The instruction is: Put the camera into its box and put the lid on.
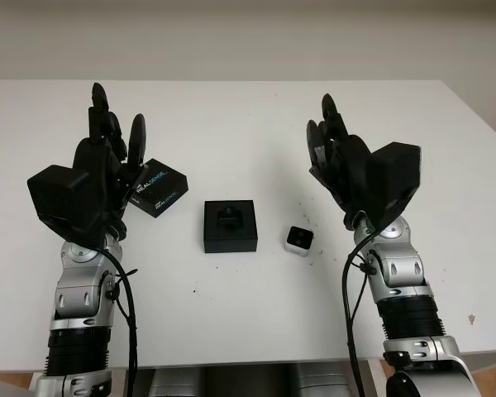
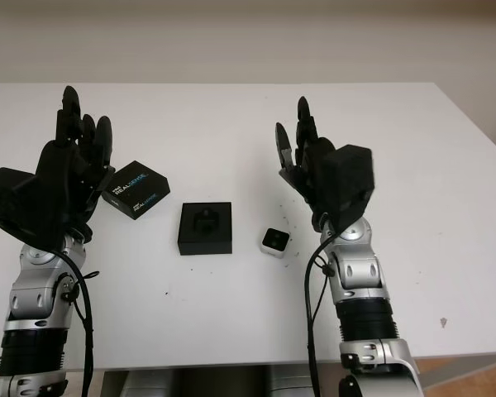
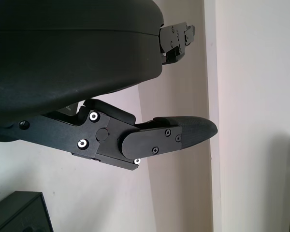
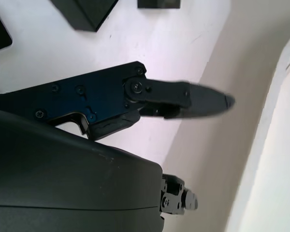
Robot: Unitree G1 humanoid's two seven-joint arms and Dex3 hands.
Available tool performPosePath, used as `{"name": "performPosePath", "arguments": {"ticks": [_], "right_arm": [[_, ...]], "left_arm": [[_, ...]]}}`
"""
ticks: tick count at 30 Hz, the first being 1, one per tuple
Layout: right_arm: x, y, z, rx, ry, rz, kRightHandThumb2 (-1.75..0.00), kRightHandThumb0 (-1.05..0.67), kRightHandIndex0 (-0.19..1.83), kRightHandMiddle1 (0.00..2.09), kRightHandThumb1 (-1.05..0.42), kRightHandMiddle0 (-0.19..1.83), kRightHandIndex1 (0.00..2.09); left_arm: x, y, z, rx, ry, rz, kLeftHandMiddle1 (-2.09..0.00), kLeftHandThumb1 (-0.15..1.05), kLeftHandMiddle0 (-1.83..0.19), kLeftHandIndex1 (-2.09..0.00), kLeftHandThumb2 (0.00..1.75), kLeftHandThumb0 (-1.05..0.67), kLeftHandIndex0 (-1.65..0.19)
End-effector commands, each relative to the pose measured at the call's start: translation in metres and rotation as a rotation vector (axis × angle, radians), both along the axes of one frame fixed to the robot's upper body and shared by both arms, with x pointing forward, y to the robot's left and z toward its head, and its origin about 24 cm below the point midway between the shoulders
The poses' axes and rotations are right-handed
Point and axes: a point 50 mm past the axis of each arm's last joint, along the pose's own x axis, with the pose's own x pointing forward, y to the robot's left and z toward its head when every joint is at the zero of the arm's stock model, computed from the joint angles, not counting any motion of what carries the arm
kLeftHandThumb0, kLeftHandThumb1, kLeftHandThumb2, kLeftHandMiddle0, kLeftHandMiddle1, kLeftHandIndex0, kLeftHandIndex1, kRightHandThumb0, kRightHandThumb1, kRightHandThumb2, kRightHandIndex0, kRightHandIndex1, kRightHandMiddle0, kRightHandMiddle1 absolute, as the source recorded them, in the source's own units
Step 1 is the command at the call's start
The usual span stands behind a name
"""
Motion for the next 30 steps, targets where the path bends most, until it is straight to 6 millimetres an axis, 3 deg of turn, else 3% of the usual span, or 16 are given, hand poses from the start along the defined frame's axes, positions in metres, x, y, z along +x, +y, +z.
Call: {"name": "performPosePath", "arguments": {"ticks": [1, 4, 7, 15, 22, 25, 27, 30], "right_arm": [[-0.008, -0.003, 0.017, -0.139, -0.078, 0.003, -0.11, -0.74, 0.18, 0.16, -1.01, 0.14, 0.18], [-0.026, -0.006, 0.036, -0.463, -0.134, 0.028, -0.06, -0.74, 0.26, 0.21, -0.96, 0.23, 0.21], [-0.043, -0.007, 0.046, -0.651, -0.109, 0.034, -0.05, -0.74, 0.23, 0.16, -0.94, 0.25, 0.18], [-0.076, -0.007, 0.053, -0.884, -0.076, -0.039, -0.05, -0.68, 0.3, 0.08, -0.91, 0.28, 0.16], [-0.087, -0.004, 0.052, -1.012, -0.055, -0.088, -0.05, -0.68, 0.37, 0.06, -0.92, 0.29, 0.19], [-0.087, -0.001, 0.048, -1.059, -0.037, -0.106, -0.06, -0.72, 0.3, 0.05, -0.94, 0.28, 0.39], [-0.086, 0.002, 0.045, -1.078, -0.027, -0.112, -0.05, -0.72, 0.0, 0.05, -0.94, 0.29, 1.03], [-0.086, 0.006, 0.039, -1.123, -0.028, -0.125, -0.05, -0.75, -0.09, 0.06, -0.94, 0.32, 1.3]], "left_arm": [[-0.002, -0.001, 0.003, -0.003, -0.013, -0.006, -0.04, 1.05, 0.19, -0.02, 0.53, -0.62, 0.19], [-0.002, -0.001, 0.002, -0.012, -0.007, -0.008, -0.04, 1.05, 0.19, -0.02, 0.51, -0.62, 0.19], [-0.002, -0.003, 0.003, -0.015, -0.004, -0.01, -0.04, 1.05, 0.19, -0.02, 0.49, -0.64, 0.19], [-0.002, -0.006, 0.004, 0.008, -0.009, -0.041, -0.04, 1.05, 0.19, -0.01, 0.52, -0.61, 0.19], [0.0, -0.007, 0.003, 0.02, 0.0, -0.04, -0.04, 1.05, 0.19, -0.01, 0.51, -0.64, 0.18], [0.001, -0.008, 0.003, 0.026, 0.003, -0.037, -0.04, 1.05, 0.19, -0.02, 0.5, -0.66, 0.18], [0.001, -0.008, 0.003, 0.029, 0.006, -0.034, -0.05, 1.05, 0.17, -0.03, 0.49, -0.66, 0.17], [0.002, -0.009, 0.003, 0.03, 0.005, -0.036, -0.05, 1.05, 0.17, -0.03, 0.49, -0.68, 0.16]]}}
